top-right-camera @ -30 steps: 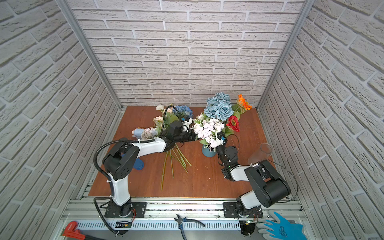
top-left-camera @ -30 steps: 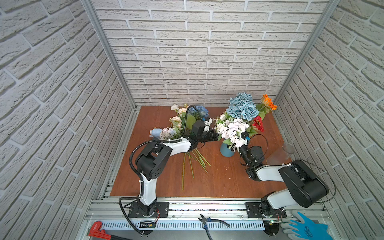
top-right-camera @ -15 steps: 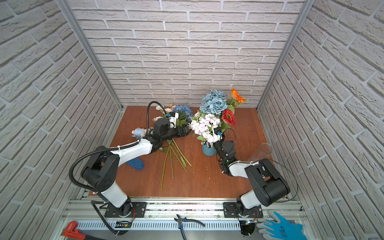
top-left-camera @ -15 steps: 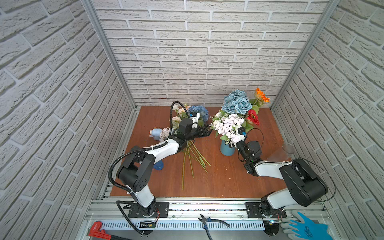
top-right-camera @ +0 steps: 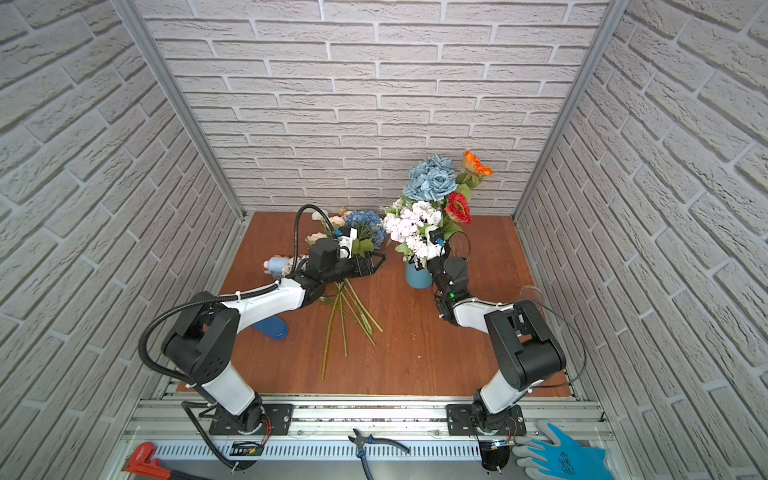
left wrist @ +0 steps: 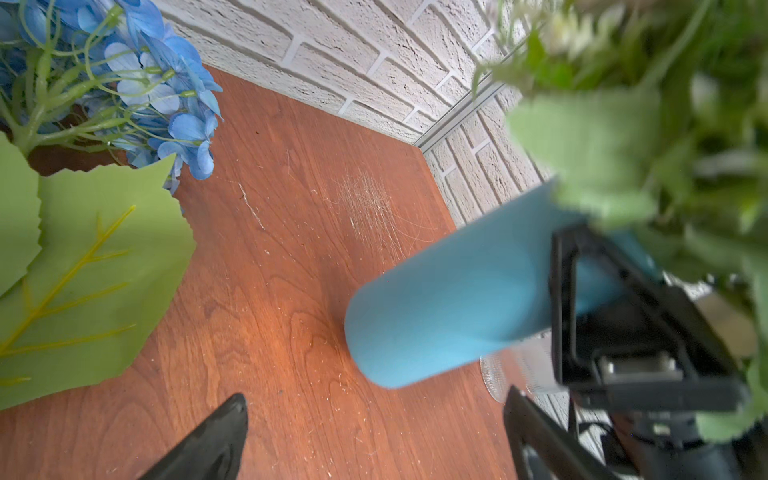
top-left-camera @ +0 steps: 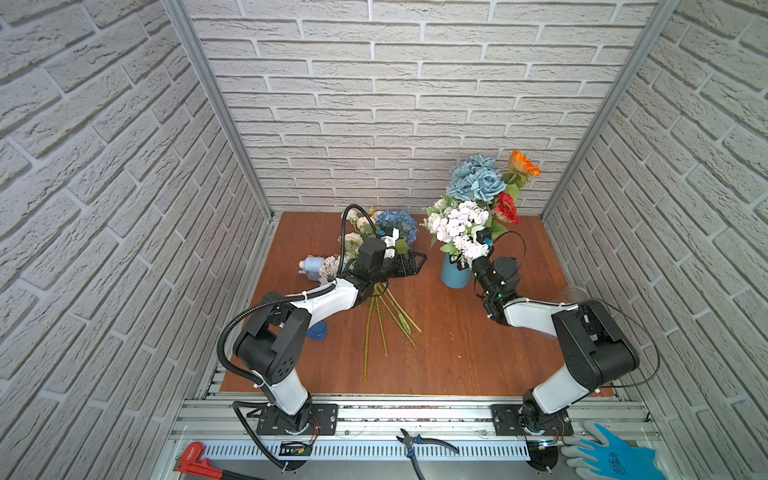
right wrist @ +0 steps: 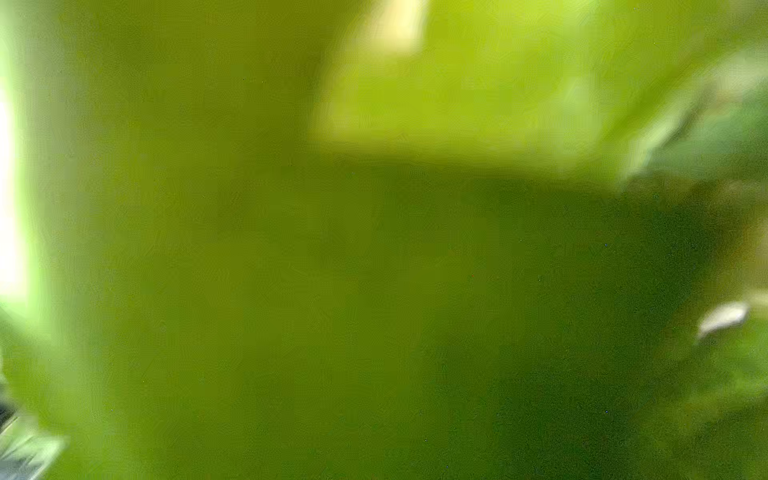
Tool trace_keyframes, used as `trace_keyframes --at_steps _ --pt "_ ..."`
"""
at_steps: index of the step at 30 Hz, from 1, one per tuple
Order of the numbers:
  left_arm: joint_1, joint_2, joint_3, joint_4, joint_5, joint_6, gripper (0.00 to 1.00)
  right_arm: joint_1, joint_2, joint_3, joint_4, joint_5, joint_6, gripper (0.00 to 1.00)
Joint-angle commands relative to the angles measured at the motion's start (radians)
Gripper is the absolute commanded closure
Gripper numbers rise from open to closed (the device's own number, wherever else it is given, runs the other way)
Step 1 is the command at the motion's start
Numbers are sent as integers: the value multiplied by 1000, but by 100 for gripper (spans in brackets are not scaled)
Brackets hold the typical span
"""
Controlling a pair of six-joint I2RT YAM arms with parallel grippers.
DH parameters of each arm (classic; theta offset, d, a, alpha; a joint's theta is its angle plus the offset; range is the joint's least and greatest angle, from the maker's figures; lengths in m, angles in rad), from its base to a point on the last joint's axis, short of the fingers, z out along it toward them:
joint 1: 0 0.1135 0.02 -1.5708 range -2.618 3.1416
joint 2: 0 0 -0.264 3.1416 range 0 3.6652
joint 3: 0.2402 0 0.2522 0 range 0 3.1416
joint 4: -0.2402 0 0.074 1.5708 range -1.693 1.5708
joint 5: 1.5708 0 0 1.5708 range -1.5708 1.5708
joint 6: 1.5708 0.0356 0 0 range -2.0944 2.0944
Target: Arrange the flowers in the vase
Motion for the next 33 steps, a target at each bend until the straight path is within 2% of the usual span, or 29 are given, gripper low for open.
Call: trace_keyframes --at_steps 1,8,16,21,27,28,30,32,33 --pt "12 -15 -1 8 -9 18 5 -36 28 157 267 -38 24 94" --pt "25 -48 -3 -53 -24 45 5 -81 249 412 270 -64 17 94" --pt "38 -76 -4 -112 -48 71 4 -103 425 588 270 -62 15 94" --pt "42 -94 -21 -131 -64 75 3 -108 471 620 270 -71 15 94" --pt "45 -109 -38 -140 -77 73 2 -110 473 561 270 -55 21 94" --pt "45 -108 -38 -140 -79 74 2 -109 467 545 270 -58 24 91" --pt "46 -106 -37 -140 -80 74 2 -108 454 517 271 -54 26 78" --pt "46 -103 -32 -138 -78 71 2 -108 439 489 271 -56 21 55" --pt "46 -103 -31 -136 -76 70 2 -108 434 478 270 -54 18 49"
